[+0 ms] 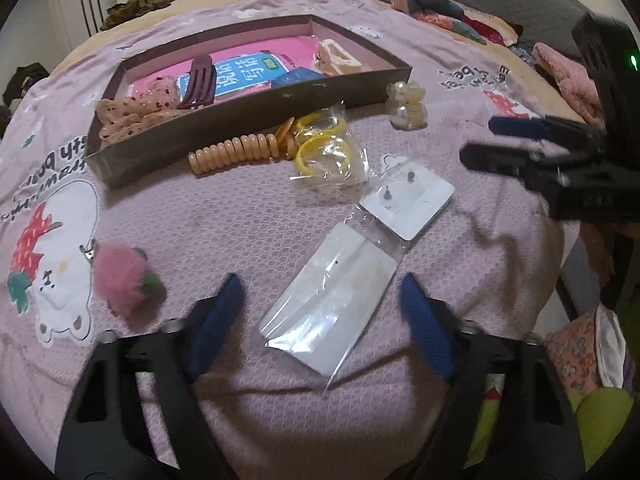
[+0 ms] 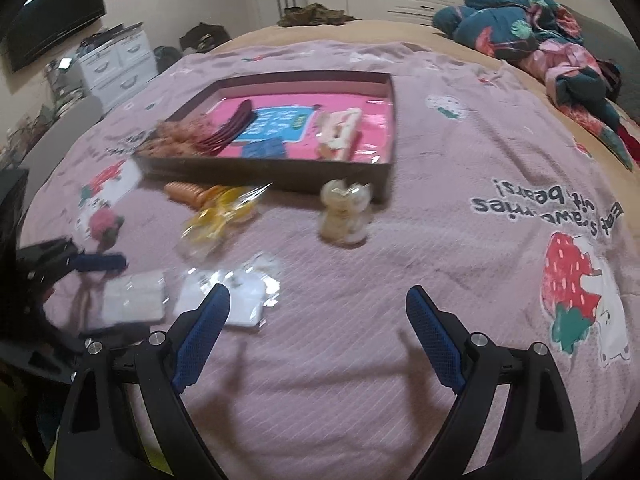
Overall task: Organize jewelry
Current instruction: 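Grasp the clear plastic sleeve with the left tool while the right tool grasps the cream claw clip, then carry the plastic sleeve and claw clip into the tray and open both tools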
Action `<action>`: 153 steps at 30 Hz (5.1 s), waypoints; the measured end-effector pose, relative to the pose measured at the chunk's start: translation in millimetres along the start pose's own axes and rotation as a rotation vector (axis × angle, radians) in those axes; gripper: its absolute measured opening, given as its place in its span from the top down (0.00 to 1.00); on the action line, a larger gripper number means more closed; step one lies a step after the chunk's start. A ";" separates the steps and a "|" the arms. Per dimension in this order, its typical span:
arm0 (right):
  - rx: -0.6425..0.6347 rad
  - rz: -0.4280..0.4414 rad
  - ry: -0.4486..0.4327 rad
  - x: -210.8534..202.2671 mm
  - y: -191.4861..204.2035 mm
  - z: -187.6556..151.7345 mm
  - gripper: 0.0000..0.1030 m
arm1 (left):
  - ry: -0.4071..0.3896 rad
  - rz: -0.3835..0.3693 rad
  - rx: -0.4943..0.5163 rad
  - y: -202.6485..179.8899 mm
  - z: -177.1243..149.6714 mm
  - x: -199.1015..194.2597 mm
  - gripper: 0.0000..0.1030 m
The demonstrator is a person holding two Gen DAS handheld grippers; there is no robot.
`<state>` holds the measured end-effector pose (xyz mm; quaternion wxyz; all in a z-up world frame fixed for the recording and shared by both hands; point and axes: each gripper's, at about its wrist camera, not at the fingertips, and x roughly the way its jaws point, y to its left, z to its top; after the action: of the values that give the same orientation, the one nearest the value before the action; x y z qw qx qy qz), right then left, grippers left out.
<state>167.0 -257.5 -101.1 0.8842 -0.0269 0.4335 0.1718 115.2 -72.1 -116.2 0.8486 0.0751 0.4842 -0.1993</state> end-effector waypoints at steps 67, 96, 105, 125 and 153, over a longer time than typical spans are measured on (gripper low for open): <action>-0.088 0.153 -0.098 -41.3 47.1 47.1 0.61 | -0.227 0.066 -0.292 77.7 40.2 -95.1 0.67; -0.090 0.125 -0.235 -66.7 31.6 114.8 0.61 | -0.289 0.081 -0.260 83.8 120.1 -109.0 0.67; -0.060 0.086 -0.268 -67.8 8.9 130.7 0.61 | -0.283 0.083 -0.247 82.0 145.3 -93.2 0.67; 0.000 0.036 -0.158 3.3 -28.4 127.7 0.61 | -0.169 0.087 -0.226 82.2 187.7 0.0 0.67; -0.005 0.012 -0.035 74.5 -27.9 105.6 0.61 | -0.059 0.071 -0.213 83.3 185.4 72.9 0.66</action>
<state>298.3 -242.0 -96.0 0.8906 -0.0232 0.4176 0.1786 329.2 -75.1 -87.3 0.8722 -0.0041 0.4744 -0.1187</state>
